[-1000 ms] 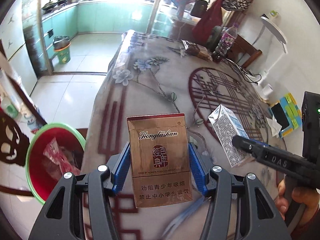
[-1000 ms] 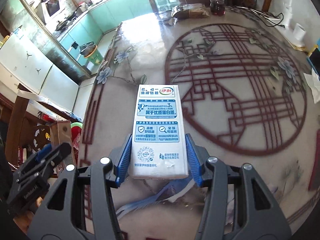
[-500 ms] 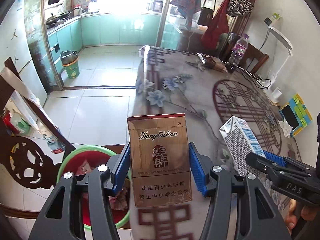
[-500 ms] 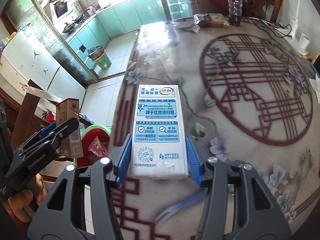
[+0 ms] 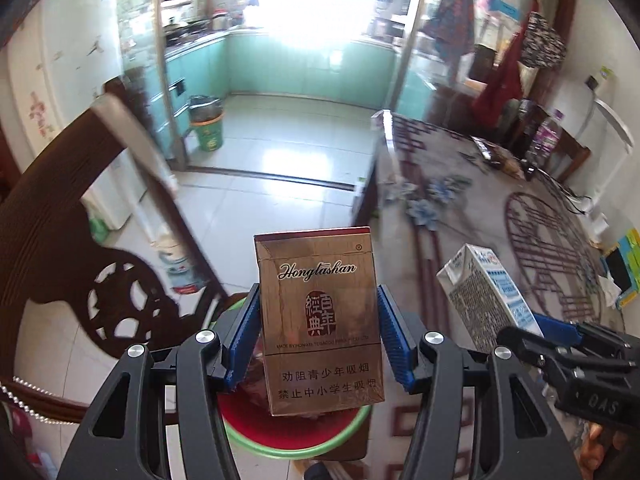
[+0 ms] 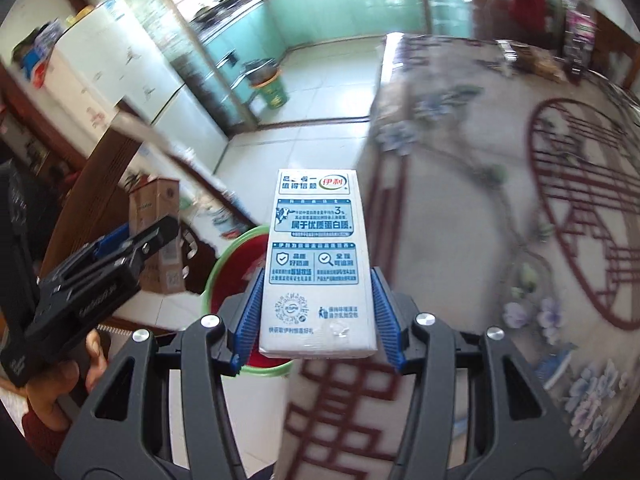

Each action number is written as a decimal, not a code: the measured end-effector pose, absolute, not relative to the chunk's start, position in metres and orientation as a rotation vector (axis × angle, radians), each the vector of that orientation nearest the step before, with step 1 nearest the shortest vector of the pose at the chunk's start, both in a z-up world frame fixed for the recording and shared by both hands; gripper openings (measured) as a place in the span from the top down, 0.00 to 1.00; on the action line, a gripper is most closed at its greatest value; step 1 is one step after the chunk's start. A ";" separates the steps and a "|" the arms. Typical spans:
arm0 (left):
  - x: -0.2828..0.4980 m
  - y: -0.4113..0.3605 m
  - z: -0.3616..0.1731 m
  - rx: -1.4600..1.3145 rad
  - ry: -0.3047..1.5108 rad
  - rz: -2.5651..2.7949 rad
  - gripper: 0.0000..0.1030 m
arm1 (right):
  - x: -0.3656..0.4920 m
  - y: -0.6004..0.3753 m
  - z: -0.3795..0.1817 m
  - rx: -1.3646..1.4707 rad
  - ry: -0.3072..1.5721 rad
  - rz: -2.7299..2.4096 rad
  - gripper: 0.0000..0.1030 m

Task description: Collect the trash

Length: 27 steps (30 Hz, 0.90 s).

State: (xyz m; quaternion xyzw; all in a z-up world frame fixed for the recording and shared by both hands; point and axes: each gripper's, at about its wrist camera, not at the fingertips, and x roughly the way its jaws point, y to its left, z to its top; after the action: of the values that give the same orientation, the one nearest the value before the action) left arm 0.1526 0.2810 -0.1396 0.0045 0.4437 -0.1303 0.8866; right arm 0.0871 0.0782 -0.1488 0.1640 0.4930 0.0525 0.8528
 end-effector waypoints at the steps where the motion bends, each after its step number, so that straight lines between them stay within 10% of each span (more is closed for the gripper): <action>1: 0.155 0.290 -0.143 0.007 0.934 -0.251 0.49 | 0.091 0.088 -0.152 0.337 1.053 0.147 0.52; 4: 0.164 0.311 -0.152 0.010 0.964 -0.202 0.46 | 0.108 0.120 -0.164 0.283 1.109 0.234 0.51; 7: 0.165 0.322 -0.154 -0.013 0.956 -0.167 0.15 | 0.116 0.129 -0.162 0.257 1.093 0.198 0.34; 18: 0.152 0.277 -0.094 0.031 0.718 -0.198 0.07 | 0.087 0.073 -0.071 0.135 0.781 -0.020 0.04; 27: 0.133 0.231 -0.014 0.020 0.508 -0.266 0.07 | 0.053 0.019 -0.002 0.073 0.498 -0.234 0.04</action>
State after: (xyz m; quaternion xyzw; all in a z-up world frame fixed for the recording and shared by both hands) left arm 0.1329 0.2315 -0.0139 0.0098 0.2507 -0.1312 0.9591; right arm 0.0532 0.0188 -0.0019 0.0363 0.2456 -0.1153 0.9618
